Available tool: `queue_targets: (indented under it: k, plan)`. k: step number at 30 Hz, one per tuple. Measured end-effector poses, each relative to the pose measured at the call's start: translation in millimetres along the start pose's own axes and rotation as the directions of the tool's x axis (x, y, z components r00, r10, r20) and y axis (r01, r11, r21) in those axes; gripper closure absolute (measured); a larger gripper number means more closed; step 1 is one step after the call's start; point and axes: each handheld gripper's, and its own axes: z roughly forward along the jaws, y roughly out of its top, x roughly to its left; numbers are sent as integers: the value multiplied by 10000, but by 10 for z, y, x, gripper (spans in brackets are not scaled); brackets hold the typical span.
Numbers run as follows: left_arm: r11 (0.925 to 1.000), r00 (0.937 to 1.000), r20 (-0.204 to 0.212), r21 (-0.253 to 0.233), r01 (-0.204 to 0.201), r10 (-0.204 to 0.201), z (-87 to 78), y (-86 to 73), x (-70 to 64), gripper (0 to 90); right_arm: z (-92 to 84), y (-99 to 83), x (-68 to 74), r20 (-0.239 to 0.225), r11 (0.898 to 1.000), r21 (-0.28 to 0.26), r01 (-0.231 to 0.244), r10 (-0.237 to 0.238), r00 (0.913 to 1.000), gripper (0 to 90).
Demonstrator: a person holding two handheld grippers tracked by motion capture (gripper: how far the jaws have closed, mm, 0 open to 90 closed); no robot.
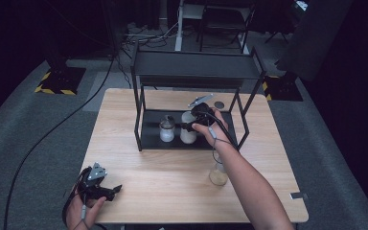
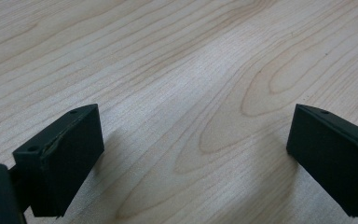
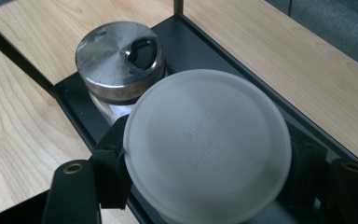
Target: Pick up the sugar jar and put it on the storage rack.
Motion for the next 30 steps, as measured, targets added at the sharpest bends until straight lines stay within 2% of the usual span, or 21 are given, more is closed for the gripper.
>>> queue_targets:
  k: [8, 10, 12, 15, 19, 26, 30]
  plan:
    - [10000, 10000, -2, -8, 0, 0, 2, 0, 0, 32, -10, -28, -74, -84, 9996, 10, -291, 291, 9995, 326]
    - [10000, 10000, -5, -5, 4, -4, 2, 0, -1, 32, -7, -33, -66, -99, 9995, -15, -329, 329, 9994, 267]
    - [10000, 10000, -5, 1, 0, 0, 1, 1, -1, 32, -8, -19, 20, 265, 9999, 29, -168, 168, 9995, 206]
    - [10000, 10000, -8, -2, 0, 0, 2, 1, -1, 32, -42, -18, 57, 355, 9999, -45, -149, 150, 9993, 151]
    - [10000, 10000, -10, -2, 5, -5, 2, 1, -2, 32, -181, -52, 80, 352, 9984, -445, -362, 378, 9987, 118]
    - [10000, 10000, -6, -1, 8, -8, 2, 1, -1, 32, -497, -116, 179, 312, 9962, -864, 53, -26, 9995, 118]
    - [10000, 10000, -4, 3, 4, -4, 2, 2, 0, 32, -671, -187, 242, 267, 9936, -1121, 129, -99, 9996, 118]
